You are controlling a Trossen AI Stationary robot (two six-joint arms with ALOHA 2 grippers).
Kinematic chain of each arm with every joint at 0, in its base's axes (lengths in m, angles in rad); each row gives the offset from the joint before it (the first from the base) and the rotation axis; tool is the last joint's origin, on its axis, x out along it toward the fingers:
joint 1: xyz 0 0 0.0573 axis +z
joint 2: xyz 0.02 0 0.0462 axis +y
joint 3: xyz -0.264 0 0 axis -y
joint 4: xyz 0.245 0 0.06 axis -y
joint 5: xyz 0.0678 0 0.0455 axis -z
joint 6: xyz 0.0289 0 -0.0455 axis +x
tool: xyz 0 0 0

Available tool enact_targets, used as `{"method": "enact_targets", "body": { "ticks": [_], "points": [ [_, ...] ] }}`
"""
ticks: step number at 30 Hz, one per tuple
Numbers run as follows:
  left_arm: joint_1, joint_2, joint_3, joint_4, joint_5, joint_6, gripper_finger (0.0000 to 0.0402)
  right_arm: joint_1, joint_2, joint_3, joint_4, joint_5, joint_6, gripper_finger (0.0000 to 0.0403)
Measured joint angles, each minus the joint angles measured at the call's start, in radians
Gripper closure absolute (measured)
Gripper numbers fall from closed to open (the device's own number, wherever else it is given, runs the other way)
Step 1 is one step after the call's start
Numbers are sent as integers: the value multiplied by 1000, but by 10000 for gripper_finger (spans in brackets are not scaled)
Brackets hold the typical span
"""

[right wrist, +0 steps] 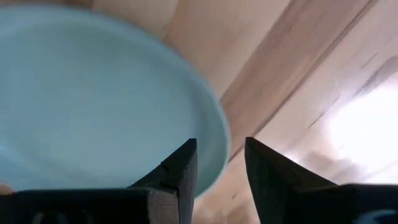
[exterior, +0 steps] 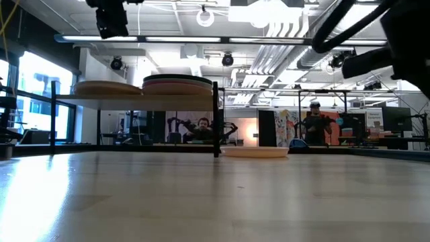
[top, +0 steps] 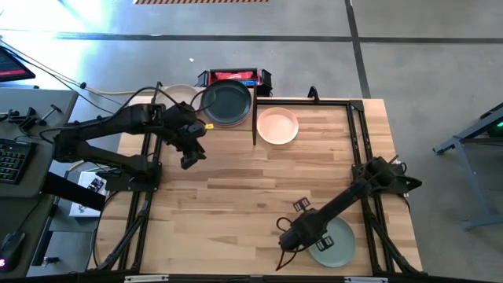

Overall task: Place and stack plates onto a shelf
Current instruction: Stack the light blue plate on top of the white plate on the shelf

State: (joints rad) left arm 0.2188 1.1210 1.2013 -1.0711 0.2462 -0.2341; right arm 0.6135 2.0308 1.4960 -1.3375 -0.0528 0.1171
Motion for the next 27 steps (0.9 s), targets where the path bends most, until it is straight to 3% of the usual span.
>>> {"method": "enact_targets", "body": {
  "ticks": [11,22,27],
  "points": [
    [0,0,-105,28,2,-76,284,-6,1,-69,86,-1,-2,289],
    [0,0,-111,29,5,-123,284,-12,2,-159,159,-8,9,289],
    [0,0,-111,29,3,-122,284,-13,2,-152,160,-26,14,328]
  ]
}}
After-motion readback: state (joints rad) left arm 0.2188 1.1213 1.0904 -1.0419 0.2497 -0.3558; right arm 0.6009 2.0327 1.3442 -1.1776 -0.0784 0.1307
